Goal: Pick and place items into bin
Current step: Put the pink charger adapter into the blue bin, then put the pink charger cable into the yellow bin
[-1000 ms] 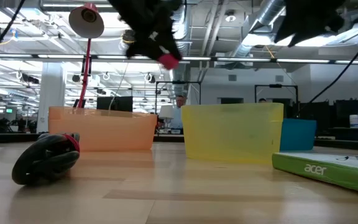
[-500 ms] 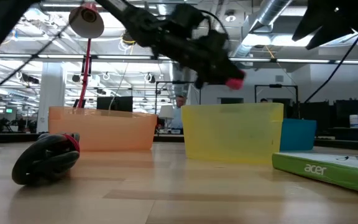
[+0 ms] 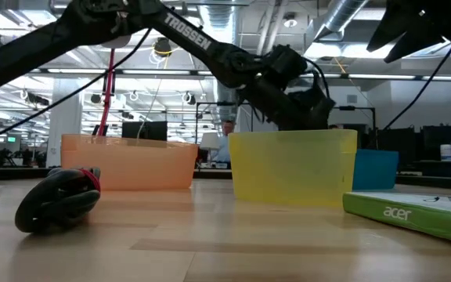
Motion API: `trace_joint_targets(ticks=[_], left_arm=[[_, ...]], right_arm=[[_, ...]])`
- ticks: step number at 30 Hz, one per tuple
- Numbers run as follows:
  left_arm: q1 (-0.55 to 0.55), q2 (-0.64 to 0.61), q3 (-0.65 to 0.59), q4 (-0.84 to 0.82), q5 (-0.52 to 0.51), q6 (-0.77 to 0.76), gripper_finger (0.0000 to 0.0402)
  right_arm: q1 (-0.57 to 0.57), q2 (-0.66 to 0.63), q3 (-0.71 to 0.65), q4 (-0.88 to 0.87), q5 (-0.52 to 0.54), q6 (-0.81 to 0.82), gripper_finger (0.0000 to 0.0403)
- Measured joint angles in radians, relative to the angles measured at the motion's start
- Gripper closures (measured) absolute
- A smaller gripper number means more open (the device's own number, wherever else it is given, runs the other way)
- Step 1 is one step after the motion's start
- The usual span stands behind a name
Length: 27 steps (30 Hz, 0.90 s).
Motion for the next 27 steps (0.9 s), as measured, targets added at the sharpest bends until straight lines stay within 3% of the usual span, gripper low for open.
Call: trace_joint_targets(ticks=[17,27], left_arm=[[0.0,0.012,0.026,-0.084,-0.028,0.098,0.0231],[0.001,0.013,0.116,-0.179,-0.058,0.125,0.0229]], right_arm=[[-0.001,0.0,0.0,0.0,0.0,-0.029,0.0117],[-0.001,0.0,0.001,-0.001,0.001,-0.031,0.0117]])
